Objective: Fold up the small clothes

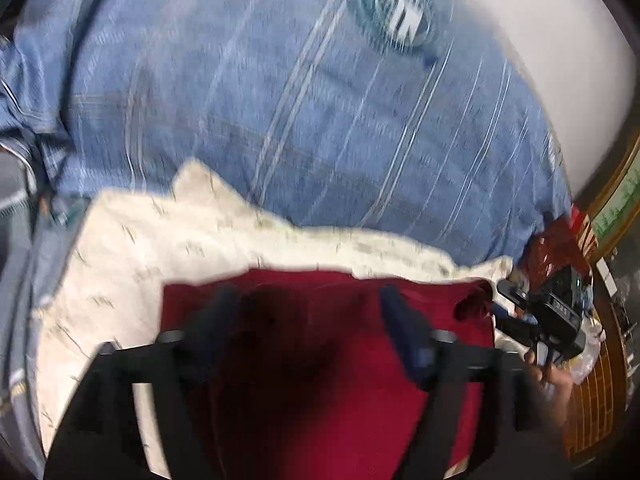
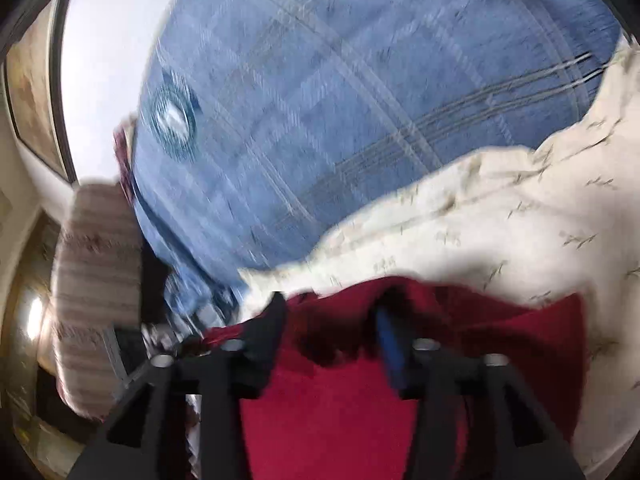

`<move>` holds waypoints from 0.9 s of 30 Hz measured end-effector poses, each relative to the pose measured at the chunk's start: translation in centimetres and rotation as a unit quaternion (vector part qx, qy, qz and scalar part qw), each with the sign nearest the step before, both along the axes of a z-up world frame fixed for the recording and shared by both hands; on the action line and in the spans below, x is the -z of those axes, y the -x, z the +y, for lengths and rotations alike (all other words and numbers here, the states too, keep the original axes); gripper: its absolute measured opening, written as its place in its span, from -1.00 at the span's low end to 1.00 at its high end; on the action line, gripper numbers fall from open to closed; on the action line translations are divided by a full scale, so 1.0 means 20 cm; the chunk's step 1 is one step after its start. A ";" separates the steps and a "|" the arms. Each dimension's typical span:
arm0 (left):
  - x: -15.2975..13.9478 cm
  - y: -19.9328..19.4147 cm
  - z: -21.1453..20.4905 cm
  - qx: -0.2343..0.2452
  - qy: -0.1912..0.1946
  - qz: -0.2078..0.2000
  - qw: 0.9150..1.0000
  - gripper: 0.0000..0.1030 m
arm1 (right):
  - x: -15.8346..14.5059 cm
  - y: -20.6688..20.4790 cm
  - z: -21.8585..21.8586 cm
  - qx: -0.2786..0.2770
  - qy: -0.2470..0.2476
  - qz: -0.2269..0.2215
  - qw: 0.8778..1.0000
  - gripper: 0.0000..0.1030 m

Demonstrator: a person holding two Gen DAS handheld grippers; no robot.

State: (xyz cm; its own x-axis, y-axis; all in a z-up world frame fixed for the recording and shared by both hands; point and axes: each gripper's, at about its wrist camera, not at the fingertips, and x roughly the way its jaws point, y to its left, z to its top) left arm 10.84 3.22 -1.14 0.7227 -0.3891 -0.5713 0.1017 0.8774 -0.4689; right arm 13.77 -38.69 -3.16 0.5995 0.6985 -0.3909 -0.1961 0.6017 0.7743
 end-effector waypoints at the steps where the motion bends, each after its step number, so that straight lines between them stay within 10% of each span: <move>1: -0.01 0.01 0.01 -0.004 0.007 -0.006 1.000 0.57 | -0.01 0.01 -0.02 0.002 -0.006 -0.001 1.000 0.12; 9: 0.10 -0.03 -0.05 -0.024 -0.050 0.037 0.998 0.57 | -0.09 0.06 0.26 -0.051 0.121 -0.033 0.991 0.11; 14: 0.24 -0.08 -0.06 -0.044 -0.102 0.076 0.991 0.57 | 0.09 -0.15 0.28 -0.001 0.216 0.023 0.976 0.07; 20: 0.27 -0.11 -0.09 -0.045 -0.133 0.075 0.987 0.57 | 0.25 -0.25 0.18 0.017 0.181 0.066 0.981 -0.09; 27: 0.26 -0.08 -0.11 -0.046 -0.153 0.064 0.985 0.57 | 0.02 0.01 0.23 0.015 0.189 0.017 0.982 0.04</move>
State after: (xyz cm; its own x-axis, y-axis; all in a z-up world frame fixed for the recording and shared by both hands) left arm 12.39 1.06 -6.25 0.6612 -0.1200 -0.7406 -0.0285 0.9824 -0.1847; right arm 13.60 -34.15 -3.52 0.5995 0.4826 -0.6385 -0.1522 0.8519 0.5010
